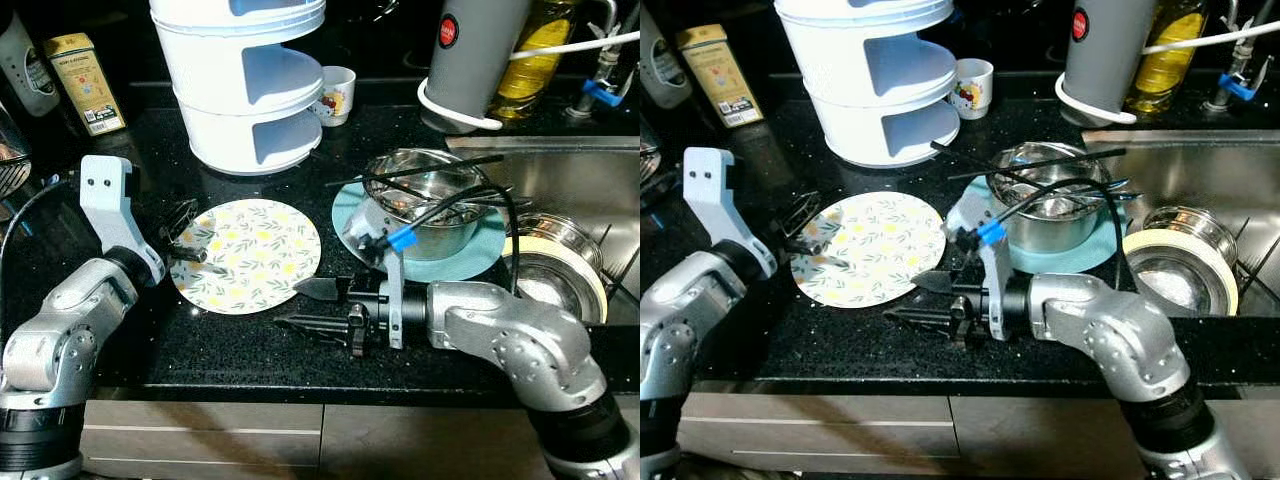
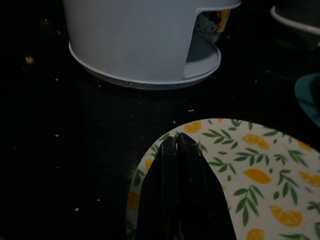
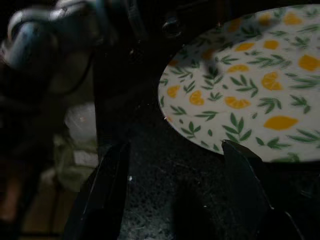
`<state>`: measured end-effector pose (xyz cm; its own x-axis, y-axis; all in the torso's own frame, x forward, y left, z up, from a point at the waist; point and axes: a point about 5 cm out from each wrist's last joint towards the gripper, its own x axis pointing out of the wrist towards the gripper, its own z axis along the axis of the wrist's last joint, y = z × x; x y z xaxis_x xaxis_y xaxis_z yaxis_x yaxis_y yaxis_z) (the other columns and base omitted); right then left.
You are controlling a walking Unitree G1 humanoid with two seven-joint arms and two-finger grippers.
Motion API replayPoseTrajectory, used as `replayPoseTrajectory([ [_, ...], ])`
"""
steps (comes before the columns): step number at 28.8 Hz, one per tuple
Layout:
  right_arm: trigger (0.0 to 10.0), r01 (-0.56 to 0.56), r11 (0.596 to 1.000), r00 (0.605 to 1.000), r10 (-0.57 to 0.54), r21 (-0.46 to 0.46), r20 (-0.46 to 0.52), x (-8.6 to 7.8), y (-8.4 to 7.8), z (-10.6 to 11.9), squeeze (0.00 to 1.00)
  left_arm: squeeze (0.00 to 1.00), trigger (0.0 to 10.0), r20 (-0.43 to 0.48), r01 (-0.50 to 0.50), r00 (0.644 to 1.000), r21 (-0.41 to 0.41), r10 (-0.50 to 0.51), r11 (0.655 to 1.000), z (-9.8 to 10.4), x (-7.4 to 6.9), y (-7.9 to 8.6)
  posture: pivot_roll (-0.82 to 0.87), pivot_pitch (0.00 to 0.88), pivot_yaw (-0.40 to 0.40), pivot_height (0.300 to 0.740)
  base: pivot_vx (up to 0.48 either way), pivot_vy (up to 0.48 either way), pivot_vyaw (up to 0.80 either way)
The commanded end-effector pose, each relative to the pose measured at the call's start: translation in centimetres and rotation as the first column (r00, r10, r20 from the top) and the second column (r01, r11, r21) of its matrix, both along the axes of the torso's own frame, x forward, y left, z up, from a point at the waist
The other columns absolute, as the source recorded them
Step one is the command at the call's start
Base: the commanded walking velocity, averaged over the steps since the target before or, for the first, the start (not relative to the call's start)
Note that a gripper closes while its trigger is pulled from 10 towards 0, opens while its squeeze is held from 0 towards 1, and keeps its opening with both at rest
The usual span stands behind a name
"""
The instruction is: Kitchen organization
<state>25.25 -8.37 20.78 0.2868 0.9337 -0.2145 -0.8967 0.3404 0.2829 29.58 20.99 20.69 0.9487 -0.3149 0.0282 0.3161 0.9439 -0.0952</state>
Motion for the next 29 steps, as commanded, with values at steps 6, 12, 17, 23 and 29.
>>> replayPoseTrajectory([
  [6,10.0,0.114,0.987,0.977,-0.131,-0.109,-0.167,0.6,-0.9,-1.1,0.0,0.0,10.0,0.001,0.024,1.0,0.096,-0.024,0.995,-1.0,-0.3,-0.3,0.02,0.025,-0.001,0.74,0.0,0.0,0.0],
  [12,10.0,0.182,0.964,0.941,-0.228,-0.194,-0.252,0.9,-1.0,-1.7,0.0,0.0,10.0,0.011,0.033,0.999,0.139,-0.034,0.99,-1.6,-0.4,-0.8,0.01,0.018,-0.014,0.74,0.0,0.0,0.0],
  [17,10.0,0.287,0.941,0.896,-0.329,-0.177,-0.299,1.8,-0.8,-1.5,0.0,0.0,10.0,0.023,0.04,0.999,0.143,-0.044,0.989,-1.7,-0.4,-1.1,0.01,0.019,-0.019,0.74,0.0,0.0,0.0],
  [23,10.0,0.438,0.888,0.816,-0.458,-0.14,-0.353,3.4,-0.6,-1.4,0.0,0.0,10.0,0.027,0.038,0.999,0.144,-0.043,0.989,-1.9,-0.6,-1.2,0.01,0.015,-0.023,0.74,0.0,0.0,0.0],
  [29,10.0,0.51,0.849,0.77,-0.523,-0.14,-0.364,4.1,-0.4,-1.5,0.0,0.0,10.0,0.043,-0.032,0.999,0.1,0.028,0.994,-1.5,-0.2,-0.2,0.01,0.017,-0.023,0.74,0.0,0.0,0.0],
])
